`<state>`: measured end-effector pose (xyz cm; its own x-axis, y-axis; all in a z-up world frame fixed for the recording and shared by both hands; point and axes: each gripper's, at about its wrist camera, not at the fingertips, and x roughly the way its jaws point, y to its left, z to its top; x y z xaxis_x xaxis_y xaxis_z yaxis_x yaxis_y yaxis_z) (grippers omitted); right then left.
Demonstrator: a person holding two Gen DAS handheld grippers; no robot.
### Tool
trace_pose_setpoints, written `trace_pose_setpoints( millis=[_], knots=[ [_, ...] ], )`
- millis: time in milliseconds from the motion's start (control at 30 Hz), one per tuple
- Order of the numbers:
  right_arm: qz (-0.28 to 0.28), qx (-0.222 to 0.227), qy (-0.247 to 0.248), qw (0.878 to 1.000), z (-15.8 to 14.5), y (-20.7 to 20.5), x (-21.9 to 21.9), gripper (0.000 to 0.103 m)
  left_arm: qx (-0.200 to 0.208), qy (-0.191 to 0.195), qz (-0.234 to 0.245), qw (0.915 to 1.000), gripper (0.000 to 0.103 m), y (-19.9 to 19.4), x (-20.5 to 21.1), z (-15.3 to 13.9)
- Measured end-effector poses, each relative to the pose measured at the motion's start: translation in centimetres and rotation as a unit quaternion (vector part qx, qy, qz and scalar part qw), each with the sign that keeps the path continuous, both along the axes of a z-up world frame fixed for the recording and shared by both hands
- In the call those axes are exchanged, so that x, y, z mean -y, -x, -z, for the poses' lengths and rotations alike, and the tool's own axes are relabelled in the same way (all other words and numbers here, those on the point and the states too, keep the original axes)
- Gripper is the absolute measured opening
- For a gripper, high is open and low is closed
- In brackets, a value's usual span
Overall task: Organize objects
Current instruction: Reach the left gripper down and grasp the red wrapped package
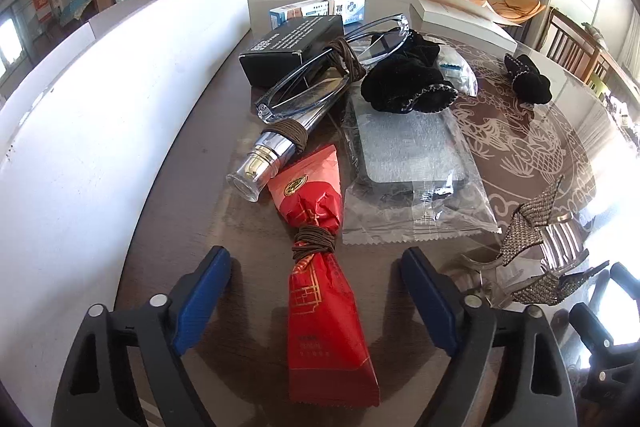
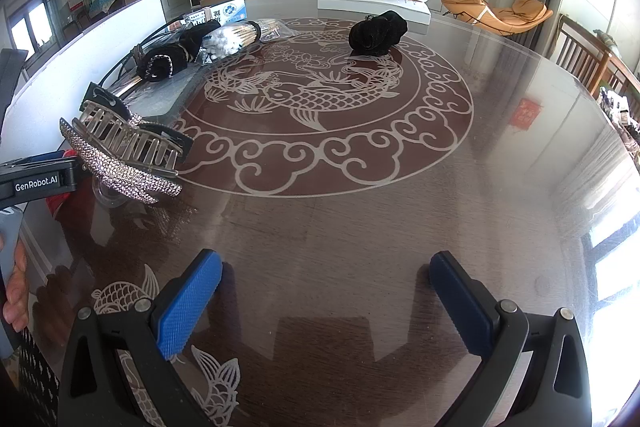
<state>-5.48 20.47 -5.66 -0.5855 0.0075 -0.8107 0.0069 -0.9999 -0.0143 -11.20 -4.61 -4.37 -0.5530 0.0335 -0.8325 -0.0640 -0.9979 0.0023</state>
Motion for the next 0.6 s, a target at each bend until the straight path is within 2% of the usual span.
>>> trace_pose_setpoints(
  millis=[33,67,100,300,333,400,433,500,600],
  knots=[
    [0.0,0.0,0.0,1.0,0.0,0.0,0.0,0.103,-0.004,-0.001,0.003,1.0,0.045,-0.2,-0.1,-0.3],
    [0.0,0.0,0.0,1.0,0.0,0.0,0.0,0.103,-0.005,-0.001,0.005,1.0,0.032,-0.4,-0.1,-0.4],
    [0.0,0.0,0.0,1.0,0.0,0.0,0.0,0.103,-0.004,-0.004,0.006,1.0,0.023,-0.6,0.0,-0.5],
    [-0.017,0.011,0.002,1.0,-0.1,0.3,-0.1,0.103,-0.019,-0.032,0.01,0.9993,0.019,-4.0,0.8,-0.5],
    [-0.036,0.018,0.005,0.999,-0.2,0.5,-0.2,0.103,-0.022,-0.036,0.013,0.999,0.019,-4.8,0.9,-0.4],
    [-0.09,0.014,0.045,0.995,-0.7,0.5,-0.6,0.103,-0.026,-0.042,0.019,0.9986,0.019,-6.2,1.2,-0.4],
    [-0.124,0.007,0.061,0.99,-1.2,0.5,-0.7,0.103,-0.027,-0.042,0.022,0.9985,0.019,-6.9,1.3,-0.4],
    [-0.208,0.005,0.054,0.977,-2.3,0.8,0.2,0.103,-0.029,-0.048,0.029,0.998,0.018,-7.9,1.4,-0.4],
    [-0.329,-0.004,-0.017,0.944,-3.7,1.4,2.8,0.103,-0.031,-0.076,0.036,0.996,0.018,-8.9,1.8,-0.3]
  ],
)
